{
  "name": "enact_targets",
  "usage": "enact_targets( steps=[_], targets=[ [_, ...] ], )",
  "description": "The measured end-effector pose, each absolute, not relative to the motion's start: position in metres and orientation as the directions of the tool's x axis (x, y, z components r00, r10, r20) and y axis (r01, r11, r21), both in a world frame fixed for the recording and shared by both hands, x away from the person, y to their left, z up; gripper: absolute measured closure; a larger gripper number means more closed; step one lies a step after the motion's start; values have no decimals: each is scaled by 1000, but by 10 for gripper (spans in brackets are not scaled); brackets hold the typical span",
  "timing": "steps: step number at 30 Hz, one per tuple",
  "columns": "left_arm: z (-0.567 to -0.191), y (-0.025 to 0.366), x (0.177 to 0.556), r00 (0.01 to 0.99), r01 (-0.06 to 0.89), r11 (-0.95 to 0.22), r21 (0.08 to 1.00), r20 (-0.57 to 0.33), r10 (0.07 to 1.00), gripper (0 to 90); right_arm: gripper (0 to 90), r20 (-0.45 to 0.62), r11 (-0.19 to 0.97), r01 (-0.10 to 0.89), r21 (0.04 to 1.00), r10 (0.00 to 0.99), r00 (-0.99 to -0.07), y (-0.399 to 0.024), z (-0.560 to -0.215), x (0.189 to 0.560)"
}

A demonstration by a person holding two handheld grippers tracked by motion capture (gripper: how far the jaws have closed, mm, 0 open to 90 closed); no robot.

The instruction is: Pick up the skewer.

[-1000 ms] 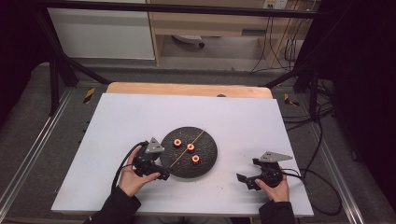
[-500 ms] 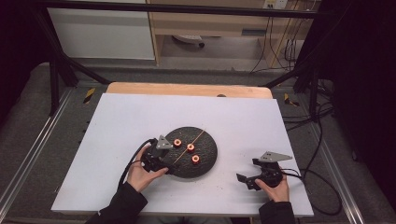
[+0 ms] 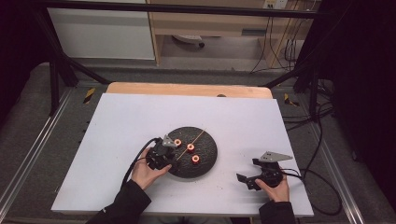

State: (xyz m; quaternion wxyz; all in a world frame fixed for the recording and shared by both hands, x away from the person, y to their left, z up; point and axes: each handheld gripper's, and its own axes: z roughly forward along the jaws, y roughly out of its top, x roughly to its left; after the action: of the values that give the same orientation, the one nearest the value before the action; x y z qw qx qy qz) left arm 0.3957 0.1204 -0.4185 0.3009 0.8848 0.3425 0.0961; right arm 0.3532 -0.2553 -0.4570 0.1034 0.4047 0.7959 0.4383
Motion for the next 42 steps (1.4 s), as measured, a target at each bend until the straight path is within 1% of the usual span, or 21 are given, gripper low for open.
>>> enact_targets(
  steps=[5, 9, 22, 29, 35, 42],
  targets=[
    [-419, 117, 396, 748, 554, -590, 587, -42, 662, 668, 6, 191, 289, 554, 781, 735, -651, -255, -457, 353],
    [-418, 113, 396, 749, 551, -604, 576, -22, 662, 723, 6, 191, 288, 554, 781, 734, -651, -255, -457, 353],
    [-418, 108, 395, 738, 559, -617, 554, 7, 675, 841, 6, 192, 288, 554, 781, 733, -652, -256, -457, 353],
    [-418, 108, 394, 726, 568, -611, 551, 14, 687, 874, 6, 193, 287, 555, 781, 734, -652, -255, -457, 353],
    [-418, 108, 394, 722, 572, -607, 551, 12, 692, 877, 6, 193, 289, 556, 779, 733, -652, -255, -457, 353],
    [-416, 113, 392, 718, 567, -587, 578, 4, 696, 878, 6, 193, 288, 555, 781, 733, -652, -255, -457, 353]
  ],
)
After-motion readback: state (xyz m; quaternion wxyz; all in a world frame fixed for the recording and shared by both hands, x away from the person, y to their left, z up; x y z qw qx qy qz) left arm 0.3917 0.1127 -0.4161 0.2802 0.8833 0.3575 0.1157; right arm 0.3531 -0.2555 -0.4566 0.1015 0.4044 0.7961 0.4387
